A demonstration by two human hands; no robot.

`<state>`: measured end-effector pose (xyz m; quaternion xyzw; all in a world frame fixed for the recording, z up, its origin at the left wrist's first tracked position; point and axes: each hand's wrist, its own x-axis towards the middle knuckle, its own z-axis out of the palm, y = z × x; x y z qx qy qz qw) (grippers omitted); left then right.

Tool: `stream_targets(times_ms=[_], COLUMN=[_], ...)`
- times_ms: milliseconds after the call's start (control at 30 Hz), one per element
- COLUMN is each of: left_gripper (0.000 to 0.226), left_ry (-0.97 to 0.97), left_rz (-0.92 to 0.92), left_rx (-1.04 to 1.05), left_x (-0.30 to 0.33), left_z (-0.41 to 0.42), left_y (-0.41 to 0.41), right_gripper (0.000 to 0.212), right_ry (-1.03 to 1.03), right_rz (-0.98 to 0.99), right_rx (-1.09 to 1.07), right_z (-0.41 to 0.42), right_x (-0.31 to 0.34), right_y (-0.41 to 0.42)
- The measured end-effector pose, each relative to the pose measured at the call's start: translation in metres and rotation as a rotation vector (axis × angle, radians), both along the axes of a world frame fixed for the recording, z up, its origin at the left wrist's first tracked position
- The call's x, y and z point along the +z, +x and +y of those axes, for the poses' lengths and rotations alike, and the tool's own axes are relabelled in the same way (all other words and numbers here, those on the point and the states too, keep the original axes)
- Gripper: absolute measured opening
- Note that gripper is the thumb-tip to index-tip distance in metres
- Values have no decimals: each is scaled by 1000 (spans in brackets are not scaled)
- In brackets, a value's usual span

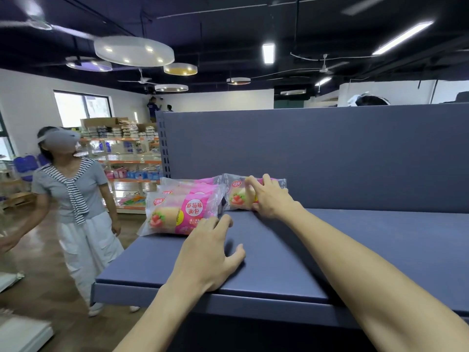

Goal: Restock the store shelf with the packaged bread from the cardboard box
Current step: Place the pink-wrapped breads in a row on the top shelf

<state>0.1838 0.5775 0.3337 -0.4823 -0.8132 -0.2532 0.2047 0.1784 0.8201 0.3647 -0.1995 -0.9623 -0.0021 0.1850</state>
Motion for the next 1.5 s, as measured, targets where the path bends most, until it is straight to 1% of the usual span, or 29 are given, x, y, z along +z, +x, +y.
stream_targets(times_ms=[167, 300, 433, 633, 867, 933, 1000, 1067, 1167, 1300, 1400, 1500], left_gripper=[44, 51, 53, 58, 67, 66, 59, 51, 48, 54, 49, 45], left_ry=[-10, 19, 8, -44, -105, -120, -119, -101, -62, -6, 59, -12], left_rz=[-4, 51, 68, 86, 57, 62, 93, 155, 195, 190, 191, 286], left_rx=[-5, -1, 9, 34, 60, 69, 113, 163, 201, 126, 26, -45], left_x=[0, 0, -2, -1, 4, 5, 7, 7, 7, 7, -8, -24], left_z=[0, 1, 3, 3, 1, 0, -3, -7, -13, -27, -47, -66], left_y=[-1, -3, -8, -6, 0, 2, 6, 11, 21, 48, 73, 90], right_gripper=[52, 51, 56, 57, 58, 60, 61, 61, 59, 56, 53, 52], right_ry=[-37, -25, -6, -42, -37, -35, -13, 9, 55, 66, 19, -41], right_rz=[-58, -41, -5, -73, -143, -157, -170, -182, -195, -178, -98, -29], right_rx=[4, 5, 45, 70, 88, 84, 78, 73, 81, 113, 147, 189], right_z=[3, 0, -6, -25, -53, -61, -68, -76, -89, -106, -116, -125], right_x=[12, 11, 10, 11, 10, 13, 17, 21, 24, 25, 19, 6], right_y=[-4, -1, 16, 64, 137, 156, 173, 188, 210, 234, 256, 275])
